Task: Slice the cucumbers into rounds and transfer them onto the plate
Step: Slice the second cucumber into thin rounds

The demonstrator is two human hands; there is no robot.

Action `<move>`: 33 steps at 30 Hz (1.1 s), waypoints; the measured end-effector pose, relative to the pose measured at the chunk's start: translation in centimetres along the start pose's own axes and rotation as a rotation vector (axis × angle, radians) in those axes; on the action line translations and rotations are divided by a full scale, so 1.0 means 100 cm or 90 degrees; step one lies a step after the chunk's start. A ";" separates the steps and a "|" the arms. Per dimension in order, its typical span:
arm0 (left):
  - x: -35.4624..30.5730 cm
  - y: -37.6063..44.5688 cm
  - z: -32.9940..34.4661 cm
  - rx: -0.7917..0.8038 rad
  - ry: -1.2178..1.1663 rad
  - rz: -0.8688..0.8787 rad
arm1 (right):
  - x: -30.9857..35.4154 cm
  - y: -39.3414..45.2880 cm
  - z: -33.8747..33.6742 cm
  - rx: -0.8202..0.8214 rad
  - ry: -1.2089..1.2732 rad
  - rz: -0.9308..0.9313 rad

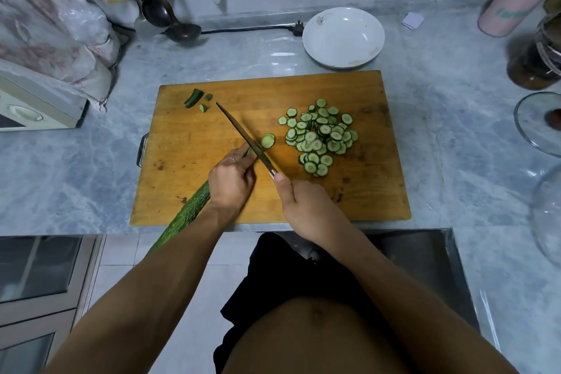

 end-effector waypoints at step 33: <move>0.004 -0.001 -0.004 -0.043 -0.048 -0.017 | 0.006 0.001 -0.011 0.001 -0.006 -0.023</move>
Point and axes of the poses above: each hand's wrist, its own y-axis towards the middle knuckle, its own z-axis out of the palm, x = y × z, the point moved 8 cm from there along y, towards the middle knuckle, and after that the axes turned 2 degrees about -x, right-handed, at the moved point
